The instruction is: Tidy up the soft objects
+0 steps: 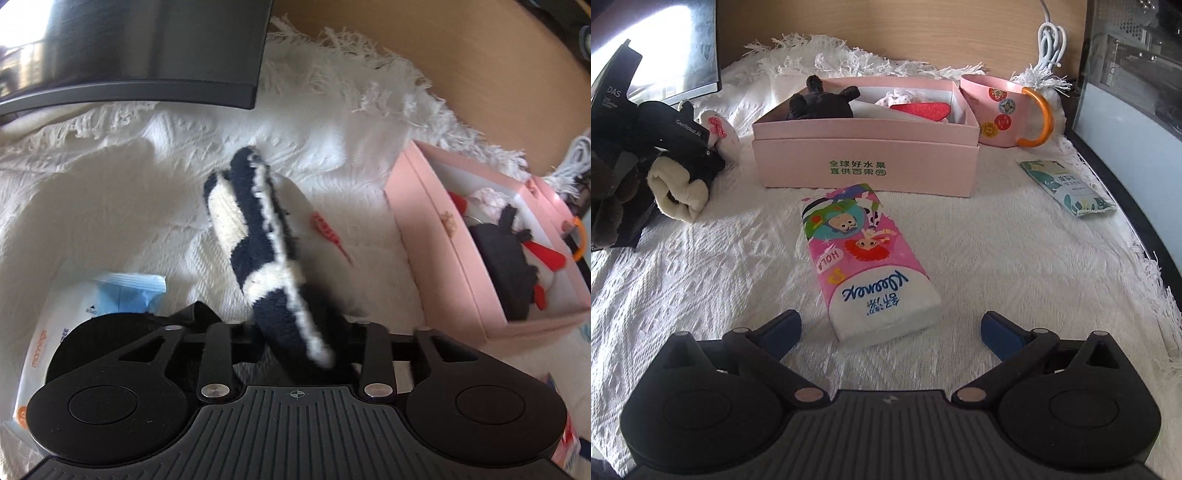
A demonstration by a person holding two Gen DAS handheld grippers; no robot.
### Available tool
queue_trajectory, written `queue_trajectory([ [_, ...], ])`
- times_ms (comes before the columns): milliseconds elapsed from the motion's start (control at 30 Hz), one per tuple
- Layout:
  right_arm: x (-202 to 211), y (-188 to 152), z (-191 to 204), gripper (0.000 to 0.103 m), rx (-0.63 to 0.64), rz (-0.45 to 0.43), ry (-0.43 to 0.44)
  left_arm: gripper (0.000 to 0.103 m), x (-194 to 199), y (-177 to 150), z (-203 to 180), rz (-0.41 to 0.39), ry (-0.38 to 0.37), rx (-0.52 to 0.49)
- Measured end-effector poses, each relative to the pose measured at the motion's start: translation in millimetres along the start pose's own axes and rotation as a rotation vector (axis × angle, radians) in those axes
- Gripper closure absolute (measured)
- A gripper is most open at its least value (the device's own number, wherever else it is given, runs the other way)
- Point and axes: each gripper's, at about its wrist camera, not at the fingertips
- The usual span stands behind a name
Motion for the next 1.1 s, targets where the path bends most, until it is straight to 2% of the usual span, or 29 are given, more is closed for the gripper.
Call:
queue_trajectory([
  [67, 0.8, -1.0, -1.2, 0.000, 0.015, 0.001, 0.012, 0.077, 8.6, -5.5, 0.3, -0.003, -0.021, -0.010],
  [200, -0.6, 1.1, -4.0, 0.000, 0.045, 0.008, 0.044, 0.079, 34.1, -26.0, -3.1, 0.018, -0.115, -0.017],
  [400, -3.2, 5.3, -5.2, 0.000, 0.097, 0.027, 0.083, 0.079, 75.1, -71.9, -24.2, 0.073, -0.331, -0.010],
  [467, -2.9, 3.7, -5.2, 0.000, 0.100, 0.019, 0.086, 0.079, 78.1, -83.5, -30.8, 0.108, -0.321, -0.007],
  [533, -2.7, 3.4, -5.0, 0.000, 0.101, 0.015, 0.086, 0.079, 76.8, -89.7, -32.8, 0.141, -0.272, 0.005],
  [733, -0.4, 15.7, -1.3, 0.002, 0.181, 0.054, 0.107, 0.079, 88.2, -90.9, -36.4, 0.121, -0.183, -0.032],
  [833, -1.7, 26.0, 0.6, 0.007, 0.197, 0.028, 0.114, 0.079, 88.0, -93.7, -40.6, 0.118, -0.173, -0.050],
  [933, -12.0, 38.5, 0.0, 0.010, 0.168, 0.041, 0.122, 0.079, 88.7, -95.5, -39.0, 0.115, -0.175, -0.047],
  [1033, -27.3, 46.5, 0.7, 0.018, 0.146, 0.089, 0.129, 0.079, 88.6, -95.4, -38.1, 0.116, -0.178, -0.046],
  [1067, -30.4, 47.0, 1.6, 0.031, 0.143, 0.099, 0.126, 0.079, 87.1, -94.7, -39.2, 0.116, -0.177, -0.045],
  [1100, -30.1, 47.8, 3.2, 0.050, 0.141, 0.091, 0.120, 0.079, 87.2, -94.7, -38.9, 0.116, -0.180, -0.043],
])
Point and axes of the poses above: each gripper's, at about its wrist camera, not at the fingertips, and x roughly against the way its jaws point, z to its left, y to its top, and after that the axes turned 8 degrees about -x, right-handed
